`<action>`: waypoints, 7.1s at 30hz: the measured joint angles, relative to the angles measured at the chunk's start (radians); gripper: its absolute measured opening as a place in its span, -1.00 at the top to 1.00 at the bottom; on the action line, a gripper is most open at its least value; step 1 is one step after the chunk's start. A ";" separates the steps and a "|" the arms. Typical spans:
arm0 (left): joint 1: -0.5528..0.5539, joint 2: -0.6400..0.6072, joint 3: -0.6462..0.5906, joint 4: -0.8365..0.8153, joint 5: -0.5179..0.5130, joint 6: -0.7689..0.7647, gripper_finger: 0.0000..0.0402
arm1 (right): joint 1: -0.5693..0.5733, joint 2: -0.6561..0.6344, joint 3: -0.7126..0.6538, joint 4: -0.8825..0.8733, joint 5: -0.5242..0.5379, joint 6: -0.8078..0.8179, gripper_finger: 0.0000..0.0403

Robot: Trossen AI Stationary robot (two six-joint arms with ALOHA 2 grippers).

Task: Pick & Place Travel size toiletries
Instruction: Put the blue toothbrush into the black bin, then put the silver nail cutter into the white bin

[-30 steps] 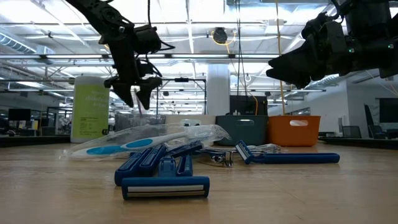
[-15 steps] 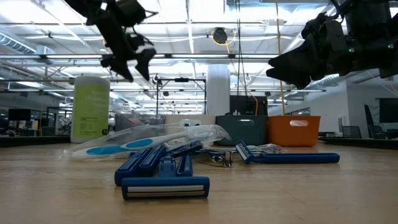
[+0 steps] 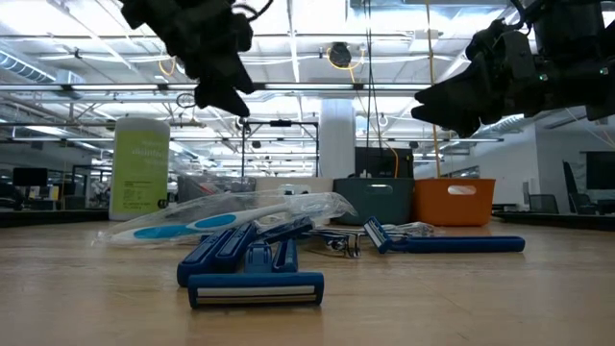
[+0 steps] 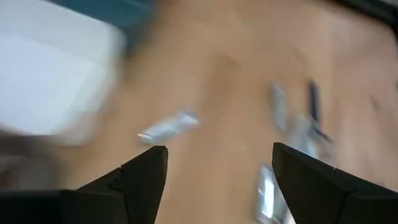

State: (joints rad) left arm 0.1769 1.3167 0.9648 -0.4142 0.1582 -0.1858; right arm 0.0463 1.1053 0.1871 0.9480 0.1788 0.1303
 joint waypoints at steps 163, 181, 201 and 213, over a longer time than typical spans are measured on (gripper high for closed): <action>0.170 -0.119 -0.435 0.889 -0.140 -0.078 -0.34 | 0.000 0.654 0.651 -0.556 0.134 -0.035 -0.04; 0.106 -0.119 -0.435 0.881 -0.141 -0.068 -0.34 | -0.144 0.895 0.811 -0.621 -0.004 -0.007 0.03; 0.101 -0.119 -0.435 0.848 -0.141 -0.108 -0.34 | -0.086 0.809 0.800 -0.701 -0.109 -0.143 0.95; 0.031 -0.118 -0.435 0.895 -0.143 0.033 -0.34 | -0.029 0.296 0.477 -0.546 0.125 -0.212 0.95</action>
State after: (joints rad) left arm 0.2083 1.1983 0.5301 0.4806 0.0155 -0.1523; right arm 0.0174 1.4016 0.6640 0.4019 0.3037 -0.0822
